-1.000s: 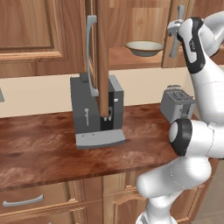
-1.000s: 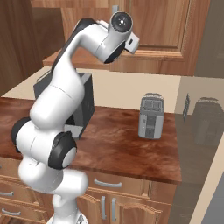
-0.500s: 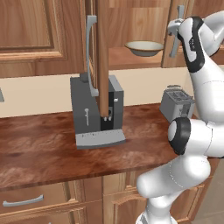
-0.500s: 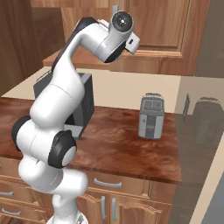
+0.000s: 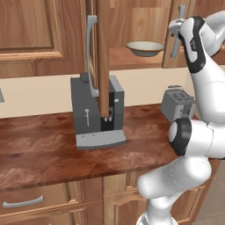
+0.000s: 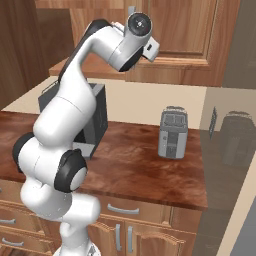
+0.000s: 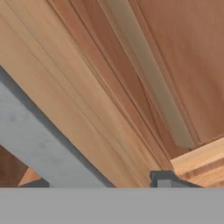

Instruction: Move the bowls from the cabinet to the plates on the dining table.

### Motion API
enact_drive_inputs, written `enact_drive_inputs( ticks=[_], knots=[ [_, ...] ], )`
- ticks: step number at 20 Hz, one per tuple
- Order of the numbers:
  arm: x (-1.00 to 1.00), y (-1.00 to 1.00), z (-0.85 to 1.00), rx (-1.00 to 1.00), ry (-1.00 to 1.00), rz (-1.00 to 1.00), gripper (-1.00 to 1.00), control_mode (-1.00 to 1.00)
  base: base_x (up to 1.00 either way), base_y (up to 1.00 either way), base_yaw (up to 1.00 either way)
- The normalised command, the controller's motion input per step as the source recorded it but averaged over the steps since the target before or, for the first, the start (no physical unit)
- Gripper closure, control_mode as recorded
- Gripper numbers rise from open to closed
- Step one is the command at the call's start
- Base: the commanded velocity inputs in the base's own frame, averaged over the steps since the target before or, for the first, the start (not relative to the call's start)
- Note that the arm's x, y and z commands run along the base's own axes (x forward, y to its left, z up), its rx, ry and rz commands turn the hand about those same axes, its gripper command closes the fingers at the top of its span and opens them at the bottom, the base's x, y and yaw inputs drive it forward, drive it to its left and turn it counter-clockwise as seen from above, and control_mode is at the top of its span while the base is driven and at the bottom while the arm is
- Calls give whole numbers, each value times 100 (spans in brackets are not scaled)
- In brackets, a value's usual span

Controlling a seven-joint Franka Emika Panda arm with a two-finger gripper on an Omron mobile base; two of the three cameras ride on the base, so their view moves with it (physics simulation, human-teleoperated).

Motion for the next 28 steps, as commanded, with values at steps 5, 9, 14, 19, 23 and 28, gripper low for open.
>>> enact_drive_inputs(
  ticks=[5,9,14,19,23,28],
  knots=[
    [0,0,0,0,0,0,100,-100,0,0,0],
    [0,0,0,0,0,0,100,-100,0,0,0],
    [0,0,0,0,0,0,100,-100,0,0,0],
    [0,-28,-8,0,0,-2,100,-100,0,0,0],
    [0,-65,-7,0,0,-9,100,-100,0,0,0],
    [-2,-68,-4,0,1,-11,100,-100,0,0,0]
  ],
)
